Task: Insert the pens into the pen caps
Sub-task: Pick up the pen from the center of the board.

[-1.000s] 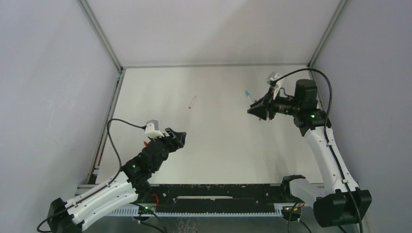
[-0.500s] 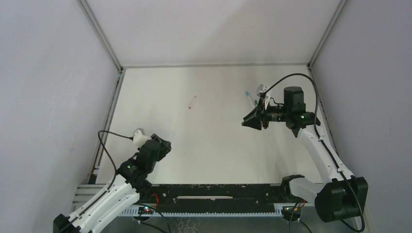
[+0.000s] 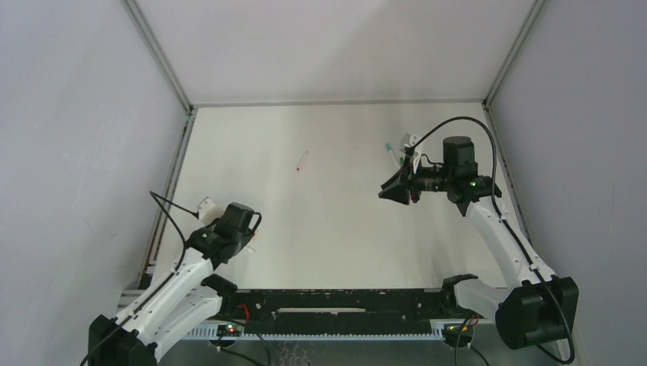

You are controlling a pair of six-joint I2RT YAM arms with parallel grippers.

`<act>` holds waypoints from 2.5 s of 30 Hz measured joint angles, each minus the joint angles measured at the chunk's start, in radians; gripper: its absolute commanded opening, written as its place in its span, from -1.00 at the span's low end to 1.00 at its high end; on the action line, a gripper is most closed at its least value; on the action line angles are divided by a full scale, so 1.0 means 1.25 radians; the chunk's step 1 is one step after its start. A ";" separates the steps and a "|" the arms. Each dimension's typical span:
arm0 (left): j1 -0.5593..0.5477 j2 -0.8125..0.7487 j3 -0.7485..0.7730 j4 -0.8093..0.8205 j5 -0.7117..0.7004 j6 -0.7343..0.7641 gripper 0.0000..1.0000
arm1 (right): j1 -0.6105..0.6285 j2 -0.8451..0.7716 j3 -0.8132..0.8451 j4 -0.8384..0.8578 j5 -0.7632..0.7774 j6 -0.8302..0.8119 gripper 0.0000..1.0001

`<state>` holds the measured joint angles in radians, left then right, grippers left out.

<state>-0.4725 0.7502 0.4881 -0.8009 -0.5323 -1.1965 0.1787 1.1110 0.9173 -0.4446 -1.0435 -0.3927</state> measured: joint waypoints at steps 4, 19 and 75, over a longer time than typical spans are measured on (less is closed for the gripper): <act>0.020 0.020 0.000 -0.023 0.001 -0.005 -0.12 | 0.001 0.000 0.000 0.000 0.011 -0.006 -0.21; 0.073 0.089 0.000 -0.034 0.010 -0.008 -0.12 | 0.009 0.003 0.000 -0.001 0.038 -0.023 -0.21; 0.115 0.222 0.051 -0.001 0.108 0.059 -1.00 | 0.005 0.003 0.000 -0.001 0.052 -0.028 -0.22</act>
<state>-0.3290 1.0283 0.5518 -0.8024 -0.3973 -1.1233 0.1852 1.1145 0.9173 -0.4458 -0.9783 -0.4278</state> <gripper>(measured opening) 0.156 0.393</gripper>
